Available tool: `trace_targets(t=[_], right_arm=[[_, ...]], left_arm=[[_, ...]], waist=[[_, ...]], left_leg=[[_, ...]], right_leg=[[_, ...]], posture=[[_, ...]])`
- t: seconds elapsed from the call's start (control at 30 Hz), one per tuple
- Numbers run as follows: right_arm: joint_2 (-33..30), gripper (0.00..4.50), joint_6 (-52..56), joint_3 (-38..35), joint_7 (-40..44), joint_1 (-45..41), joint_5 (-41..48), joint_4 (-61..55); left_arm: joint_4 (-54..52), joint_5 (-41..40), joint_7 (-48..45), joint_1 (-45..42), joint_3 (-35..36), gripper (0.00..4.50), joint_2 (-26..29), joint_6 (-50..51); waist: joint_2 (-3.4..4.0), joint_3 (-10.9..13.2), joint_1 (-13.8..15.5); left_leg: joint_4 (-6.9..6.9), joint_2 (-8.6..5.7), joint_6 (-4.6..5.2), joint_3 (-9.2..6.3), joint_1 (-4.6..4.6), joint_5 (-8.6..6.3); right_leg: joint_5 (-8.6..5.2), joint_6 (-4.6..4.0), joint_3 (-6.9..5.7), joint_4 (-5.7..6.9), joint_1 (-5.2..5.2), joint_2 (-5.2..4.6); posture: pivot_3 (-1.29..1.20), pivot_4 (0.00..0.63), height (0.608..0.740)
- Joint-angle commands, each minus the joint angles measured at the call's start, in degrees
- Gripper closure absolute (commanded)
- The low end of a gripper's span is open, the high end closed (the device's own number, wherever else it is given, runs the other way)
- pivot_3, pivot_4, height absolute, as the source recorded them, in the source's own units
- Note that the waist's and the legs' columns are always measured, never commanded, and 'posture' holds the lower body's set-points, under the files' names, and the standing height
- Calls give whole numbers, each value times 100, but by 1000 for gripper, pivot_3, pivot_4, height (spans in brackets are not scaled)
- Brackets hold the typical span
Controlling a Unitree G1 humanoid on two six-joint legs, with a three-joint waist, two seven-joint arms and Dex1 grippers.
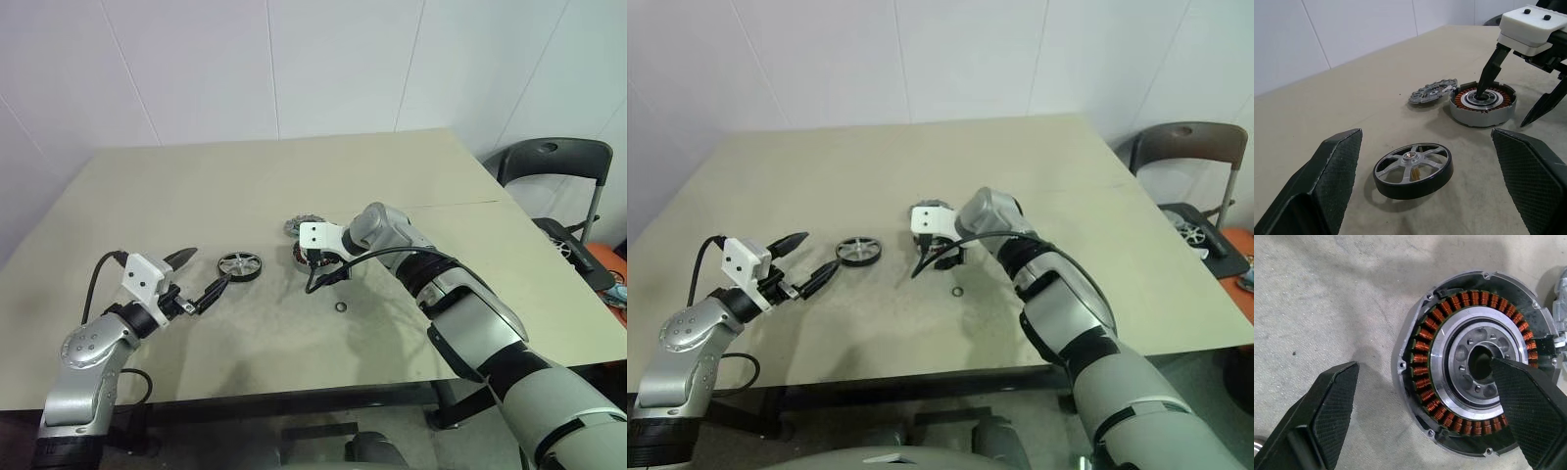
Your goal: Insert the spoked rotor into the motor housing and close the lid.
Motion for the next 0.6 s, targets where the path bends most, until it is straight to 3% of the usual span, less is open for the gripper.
trace_targets(t=[0.03,0.3,0.47,0.6], right_arm=[[33,184,-16,-120,38,-168,-51,-17],[163,2502,162,-238,-24,-248,-50,96],[211,2603,238,-364,136,-279,-1,35],[160,2617,747,-498,730,-153,244,-681]], left_arm=[[-109,-50,11,-15,170,1,32,-142],[-32,-38,10,14,180,0,24,-241],[-23,-38,18,13,187,0,30,-264],[-43,-44,20,36,198,0,40,-252]], waist=[[0,0,1],[-1,-1,-6],[0,-1,-10],[0,-1,-14]], left_leg=[[0,0,0,0,0,0],[0,0,0,0,1,0],[1,0,-4,1,4,2],[0,1,-4,1,1,2]], right_leg=[[0,0,0,0,0,0],[0,0,-1,1,0,0],[3,-4,-1,7,1,1],[3,-4,-1,7,-5,1]], posture=[[0,0,740],[0,0,740],[0,0,740],[0,0,740]])
